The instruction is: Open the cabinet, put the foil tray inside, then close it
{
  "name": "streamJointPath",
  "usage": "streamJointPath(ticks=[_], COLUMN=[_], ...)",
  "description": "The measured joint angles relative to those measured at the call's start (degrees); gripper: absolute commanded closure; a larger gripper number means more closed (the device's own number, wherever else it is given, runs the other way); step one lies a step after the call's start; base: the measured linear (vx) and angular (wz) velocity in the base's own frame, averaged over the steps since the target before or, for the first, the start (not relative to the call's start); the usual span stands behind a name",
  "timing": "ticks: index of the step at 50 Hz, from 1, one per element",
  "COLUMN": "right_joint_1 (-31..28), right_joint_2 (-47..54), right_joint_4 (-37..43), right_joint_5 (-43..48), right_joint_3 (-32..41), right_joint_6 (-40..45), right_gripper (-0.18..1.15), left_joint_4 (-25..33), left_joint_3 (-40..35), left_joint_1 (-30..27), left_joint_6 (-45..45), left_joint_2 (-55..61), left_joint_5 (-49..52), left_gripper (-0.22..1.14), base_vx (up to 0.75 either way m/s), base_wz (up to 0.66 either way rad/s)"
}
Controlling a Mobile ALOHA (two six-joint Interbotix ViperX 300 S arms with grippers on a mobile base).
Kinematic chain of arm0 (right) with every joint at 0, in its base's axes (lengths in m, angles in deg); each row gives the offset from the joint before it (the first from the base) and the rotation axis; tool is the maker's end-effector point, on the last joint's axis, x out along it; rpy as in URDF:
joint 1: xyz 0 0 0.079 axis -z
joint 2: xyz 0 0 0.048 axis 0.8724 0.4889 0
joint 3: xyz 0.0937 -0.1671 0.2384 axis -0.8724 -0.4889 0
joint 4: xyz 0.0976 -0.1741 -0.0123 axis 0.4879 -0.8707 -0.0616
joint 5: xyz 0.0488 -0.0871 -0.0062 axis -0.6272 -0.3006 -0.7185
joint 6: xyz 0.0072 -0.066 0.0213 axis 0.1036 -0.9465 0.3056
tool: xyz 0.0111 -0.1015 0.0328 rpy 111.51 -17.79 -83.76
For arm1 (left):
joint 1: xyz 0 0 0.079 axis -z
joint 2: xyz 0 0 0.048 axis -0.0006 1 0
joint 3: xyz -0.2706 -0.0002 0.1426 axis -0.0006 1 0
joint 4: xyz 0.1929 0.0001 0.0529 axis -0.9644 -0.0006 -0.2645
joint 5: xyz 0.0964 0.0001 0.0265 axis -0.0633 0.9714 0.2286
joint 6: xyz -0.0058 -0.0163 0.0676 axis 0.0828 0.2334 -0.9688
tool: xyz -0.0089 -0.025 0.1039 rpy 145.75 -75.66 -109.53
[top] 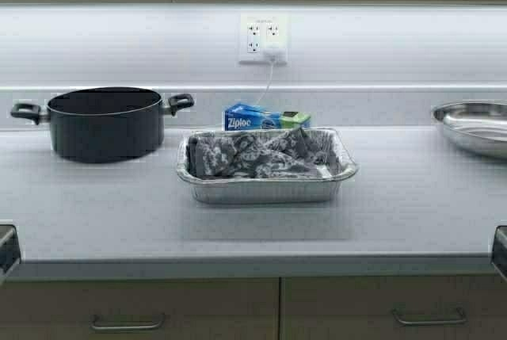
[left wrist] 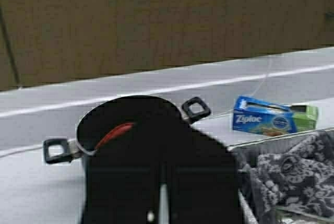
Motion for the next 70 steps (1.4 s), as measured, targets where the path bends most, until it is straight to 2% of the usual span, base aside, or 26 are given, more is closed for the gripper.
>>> streamJointPath(ticks=[2, 7, 13, 19, 27, 37, 43, 49, 55, 61, 70], right_joint_1=[-2.4, -9.1, -16.0, -19.0, -21.6, -25.2, -27.0, -27.3, -27.5, -27.6, -28.2], right_joint_2=[0.1, 0.4, 4.5, 12.6, 24.4, 35.2, 39.5, 42.8, 45.6, 48.5, 51.9], right_joint_4=[-0.3, -1.3, -1.4, -1.3, -0.6, 5.4, 12.5, 23.4, 32.0, 34.6, 34.9], right_joint_5=[0.0, 0.7, 5.6, 11.0, 15.6, 21.5, 22.7, 23.5, 23.5, 23.5, 23.5], right_joint_3=[-0.1, -0.4, 0.0, 3.4, 10.5, 20.7, 24.7, 28.5, 32.3, 35.9, 39.2], right_joint_6=[-0.3, -0.8, -0.7, -0.6, -0.9, -6.2, -13.1, -20.0, -25.2, -28.6, -29.1], right_gripper=[-0.15, -0.04, -0.06, -0.06, -0.06, -0.06, -0.06, -0.06, -0.06, -0.06, -0.06], left_joint_4=[-1.1, -1.2, -0.4, 1.8, 4.7, 13.7, 22.4, 30.8, 34.2, 36.3, 38.2], left_joint_3=[0.0, 0.0, -0.1, -1.5, -7.4, -19.2, -24.5, -28.7, -31.9, -34.7, -38.3], left_joint_1=[1.8, 6.6, 13.0, 17.4, 23.5, 29.1, 32.7, 34.4, 34.0, 34.2, 34.3], left_joint_6=[0.3, 1.3, 1.4, 1.4, -0.2, -6.6, -13.7, -19.8, -21.6, -21.6, -21.7], left_joint_2=[0.0, 0.3, 3.4, 10.6, 23.4, 40.9, 48.7, 54.8, 58.9, 62.0, 65.6], left_joint_5=[-0.1, 0.1, -1.3, -6.9, -14.0, -23.1, -28.4, -34.1, -36.6, -37.7, -39.6], left_gripper=[-0.20, -0.07, -0.10, -0.10, -0.10, -0.10, -0.10, -0.10, -0.10, -0.10, -0.10], base_vx=[0.20, 0.18, 0.15, 0.12, 0.06, 0.02, 0.01, 0.00, 0.00, 0.00, 0.00], base_wz=[0.05, 0.01, -0.05, -0.05, -0.02, 0.00, 0.00, 0.00, 0.00, 0.00, 0.00])
